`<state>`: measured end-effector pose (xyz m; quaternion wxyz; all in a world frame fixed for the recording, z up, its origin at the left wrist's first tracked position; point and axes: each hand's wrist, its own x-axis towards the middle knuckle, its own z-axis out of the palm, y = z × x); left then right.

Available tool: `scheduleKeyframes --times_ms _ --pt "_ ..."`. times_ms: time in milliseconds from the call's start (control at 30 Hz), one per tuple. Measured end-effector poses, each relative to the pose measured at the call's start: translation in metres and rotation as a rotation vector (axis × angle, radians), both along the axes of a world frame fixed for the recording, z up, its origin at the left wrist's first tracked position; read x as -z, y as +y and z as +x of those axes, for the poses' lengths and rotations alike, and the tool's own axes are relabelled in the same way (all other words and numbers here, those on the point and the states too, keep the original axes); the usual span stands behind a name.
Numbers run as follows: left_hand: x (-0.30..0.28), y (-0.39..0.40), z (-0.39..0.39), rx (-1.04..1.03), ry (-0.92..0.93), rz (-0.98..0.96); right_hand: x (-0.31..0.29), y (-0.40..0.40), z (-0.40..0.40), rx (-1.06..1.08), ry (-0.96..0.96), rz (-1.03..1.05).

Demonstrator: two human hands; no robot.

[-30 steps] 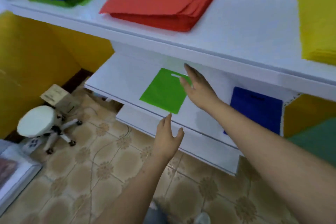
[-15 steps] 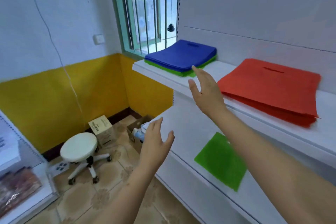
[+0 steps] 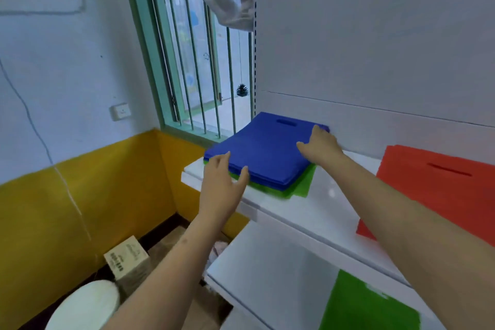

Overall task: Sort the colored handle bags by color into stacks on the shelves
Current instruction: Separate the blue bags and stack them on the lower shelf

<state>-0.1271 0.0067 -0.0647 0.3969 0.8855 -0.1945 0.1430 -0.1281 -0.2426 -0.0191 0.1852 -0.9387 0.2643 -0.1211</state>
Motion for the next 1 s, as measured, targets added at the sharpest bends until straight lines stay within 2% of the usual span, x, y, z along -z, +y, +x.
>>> scheduleKeyframes --times_ms 100,200,267,367,533,600,700,800,900,1000 --pt "-0.004 -0.012 0.059 -0.022 -0.002 0.087 0.002 -0.019 0.041 0.015 0.121 -0.122" --pt "0.004 -0.016 0.100 -0.094 0.053 0.314 0.019 -0.029 0.060 0.008 0.227 -0.193" --pt "0.013 -0.017 0.111 -0.116 0.116 0.384 0.035 -0.031 0.065 0.032 0.256 -0.201" --pt "0.022 -0.020 0.116 -0.117 0.097 0.337 0.050 -0.027 0.070 0.095 0.126 -0.263" --pt "0.023 -0.016 0.114 -0.096 0.001 0.386 0.052 -0.012 0.069 0.137 0.003 -0.413" --pt "0.021 -0.016 0.114 -0.067 -0.011 0.371 0.045 -0.010 0.064 0.106 -0.055 -0.383" --pt "0.021 -0.013 0.114 -0.002 -0.109 0.271 0.035 -0.003 0.045 0.110 -0.277 -0.110" --pt "0.017 -0.009 0.112 0.139 -0.204 0.025 0.019 0.007 0.014 0.207 -0.497 0.007" --pt "-0.015 -0.010 0.096 0.377 0.075 -0.341 -0.005 0.018 -0.023 0.232 -0.585 0.022" --pt "-0.046 -0.017 0.076 0.617 0.325 -0.517 -0.024 0.028 -0.074 0.281 -0.705 0.067"
